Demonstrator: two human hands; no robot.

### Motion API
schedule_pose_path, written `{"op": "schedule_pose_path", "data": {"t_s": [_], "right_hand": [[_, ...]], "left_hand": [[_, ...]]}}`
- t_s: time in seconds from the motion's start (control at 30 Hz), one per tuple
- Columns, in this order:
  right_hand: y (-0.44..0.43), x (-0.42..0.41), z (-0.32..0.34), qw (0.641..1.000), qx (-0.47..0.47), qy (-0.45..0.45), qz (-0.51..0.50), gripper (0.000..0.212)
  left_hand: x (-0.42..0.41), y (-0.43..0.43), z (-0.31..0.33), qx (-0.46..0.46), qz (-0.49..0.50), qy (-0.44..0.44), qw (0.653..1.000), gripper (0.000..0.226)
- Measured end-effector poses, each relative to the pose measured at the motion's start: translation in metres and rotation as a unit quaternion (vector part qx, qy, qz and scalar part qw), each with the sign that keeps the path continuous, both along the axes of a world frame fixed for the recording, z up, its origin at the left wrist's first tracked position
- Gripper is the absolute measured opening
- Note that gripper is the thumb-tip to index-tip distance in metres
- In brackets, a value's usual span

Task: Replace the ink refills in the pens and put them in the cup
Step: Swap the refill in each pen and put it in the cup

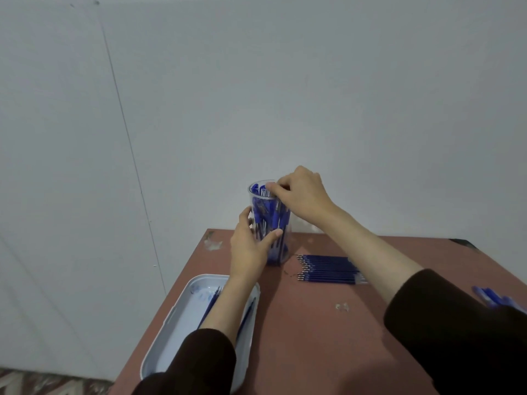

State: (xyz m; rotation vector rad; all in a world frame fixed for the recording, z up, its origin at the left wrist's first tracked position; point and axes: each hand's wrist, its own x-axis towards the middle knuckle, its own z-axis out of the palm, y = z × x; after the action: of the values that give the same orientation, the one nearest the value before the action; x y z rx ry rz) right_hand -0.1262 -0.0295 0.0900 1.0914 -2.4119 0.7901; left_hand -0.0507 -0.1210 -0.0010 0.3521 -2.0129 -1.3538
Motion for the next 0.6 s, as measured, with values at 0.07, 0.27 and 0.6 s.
{"op": "schedule_pose_path", "data": {"t_s": [0.07,0.27,0.6], "right_hand": [[0.0,0.001,-0.003,0.999,0.035,0.017,-0.008,0.054],[0.006,0.009,-0.003,0.999,0.033,0.0,0.022,0.048],[0.091,0.024,-0.023,0.999,-0.019,-0.037,0.025,0.026]], "left_hand": [[0.001,0.001,0.001,0.002,-0.002,-0.003,1.0,0.072],[0.005,0.002,0.007,-0.004,-0.022,-0.046,0.999,0.076],[0.043,0.046,0.005,-0.045,0.051,0.039,0.997,0.036]]}}
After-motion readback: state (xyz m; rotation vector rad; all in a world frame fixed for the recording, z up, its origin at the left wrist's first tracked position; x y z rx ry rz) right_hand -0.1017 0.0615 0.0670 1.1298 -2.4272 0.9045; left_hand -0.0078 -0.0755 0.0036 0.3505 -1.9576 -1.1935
